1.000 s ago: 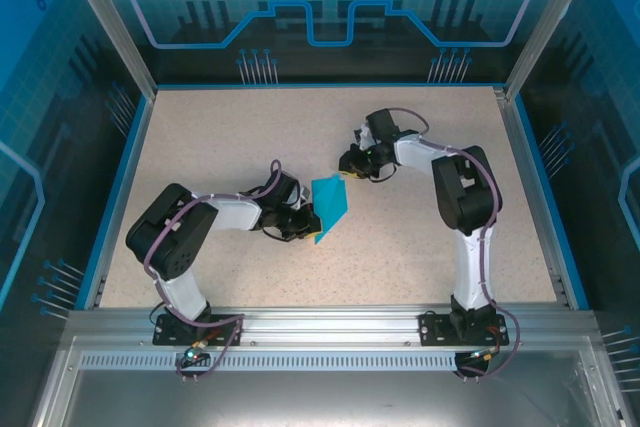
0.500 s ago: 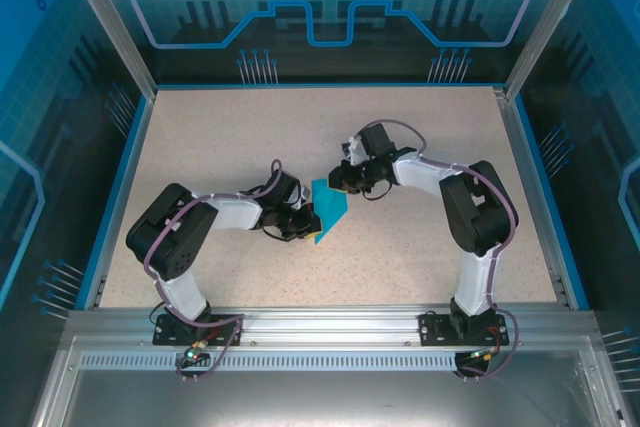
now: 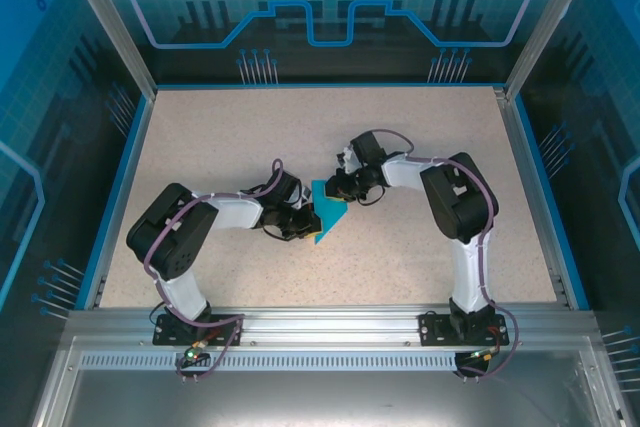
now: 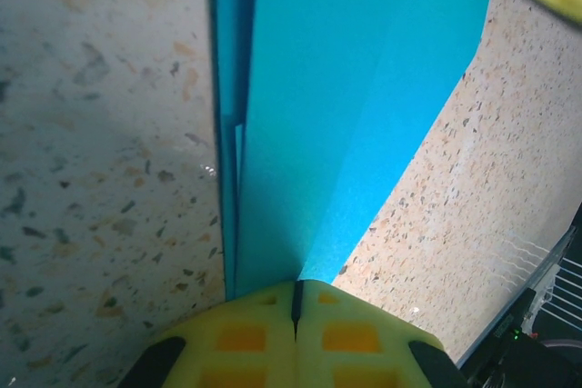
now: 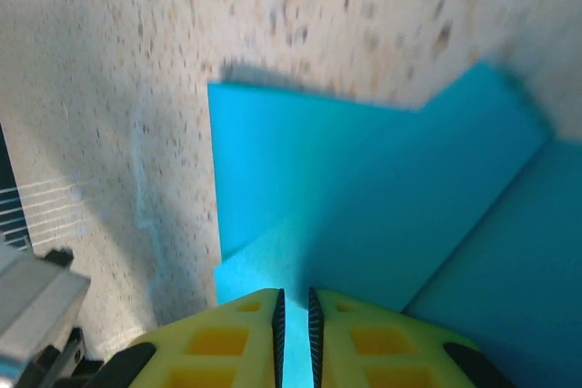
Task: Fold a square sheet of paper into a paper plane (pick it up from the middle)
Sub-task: Fourth fold the wing at the center of the table.
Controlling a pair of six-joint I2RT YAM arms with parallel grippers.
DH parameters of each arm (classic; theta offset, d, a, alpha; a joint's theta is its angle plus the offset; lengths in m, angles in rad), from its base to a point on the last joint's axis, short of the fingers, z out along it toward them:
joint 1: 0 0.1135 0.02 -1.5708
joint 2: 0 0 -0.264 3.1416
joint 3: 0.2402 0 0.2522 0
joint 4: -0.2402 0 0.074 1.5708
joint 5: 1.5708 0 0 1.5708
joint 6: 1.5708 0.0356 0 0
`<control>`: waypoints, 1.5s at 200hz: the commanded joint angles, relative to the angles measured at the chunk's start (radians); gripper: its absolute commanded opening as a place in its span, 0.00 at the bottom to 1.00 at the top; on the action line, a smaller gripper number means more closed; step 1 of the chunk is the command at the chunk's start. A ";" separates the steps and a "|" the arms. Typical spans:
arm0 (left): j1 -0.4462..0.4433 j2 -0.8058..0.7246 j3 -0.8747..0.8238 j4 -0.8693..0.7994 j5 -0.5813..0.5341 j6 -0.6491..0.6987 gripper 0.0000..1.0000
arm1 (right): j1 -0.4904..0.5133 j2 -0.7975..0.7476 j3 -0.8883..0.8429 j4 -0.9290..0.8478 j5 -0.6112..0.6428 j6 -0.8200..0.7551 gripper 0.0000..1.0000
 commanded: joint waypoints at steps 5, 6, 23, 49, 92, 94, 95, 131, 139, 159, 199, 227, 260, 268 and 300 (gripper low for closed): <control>-0.008 0.072 -0.053 -0.189 -0.128 0.022 0.00 | -0.037 0.047 0.070 -0.045 0.056 -0.032 0.19; -0.009 0.072 -0.054 -0.191 -0.130 0.023 0.00 | -0.037 0.047 0.071 -0.046 0.058 -0.033 0.19; -0.009 0.075 -0.055 -0.199 -0.138 0.025 0.00 | -0.054 0.068 0.102 -0.052 0.063 -0.030 0.19; -0.009 0.071 -0.062 -0.196 -0.138 0.023 0.00 | -0.080 0.110 0.140 -0.050 0.061 -0.017 0.19; -0.009 0.068 -0.061 -0.200 -0.134 0.025 0.00 | -0.108 0.145 0.142 0.001 0.030 0.008 0.19; -0.009 0.068 -0.059 -0.201 -0.134 0.024 0.00 | -0.109 0.146 0.140 0.004 0.030 0.009 0.19; -0.009 0.068 -0.059 -0.202 -0.134 0.025 0.00 | -0.109 0.145 0.140 0.004 0.029 0.010 0.19; -0.011 0.069 -0.056 -0.205 -0.131 0.031 0.00 | -0.120 0.125 0.138 0.003 0.052 0.035 0.19; -0.011 0.069 -0.057 -0.206 -0.128 0.034 0.00 | -0.121 0.116 0.137 -0.005 0.068 0.040 0.20; -0.011 0.066 -0.060 -0.211 -0.125 0.043 0.00 | -0.124 0.098 0.139 -0.027 0.100 0.046 0.20; -0.010 0.060 -0.071 -0.215 -0.117 0.063 0.00 | -0.140 0.081 0.157 -0.053 0.124 0.050 0.21; -0.010 0.055 -0.075 -0.219 -0.112 0.073 0.00 | -0.143 0.070 0.165 -0.067 0.119 0.036 0.21; -0.010 0.034 -0.074 -0.233 -0.102 0.095 0.00 | -0.144 0.006 0.139 -0.056 0.071 0.018 0.22; -0.011 0.025 -0.069 -0.246 -0.099 0.110 0.00 | -0.143 -0.024 0.118 -0.051 0.066 0.012 0.22; -0.011 -0.028 -0.049 -0.294 -0.100 0.158 0.00 | -0.140 -0.190 -0.013 -0.048 0.089 -0.018 0.22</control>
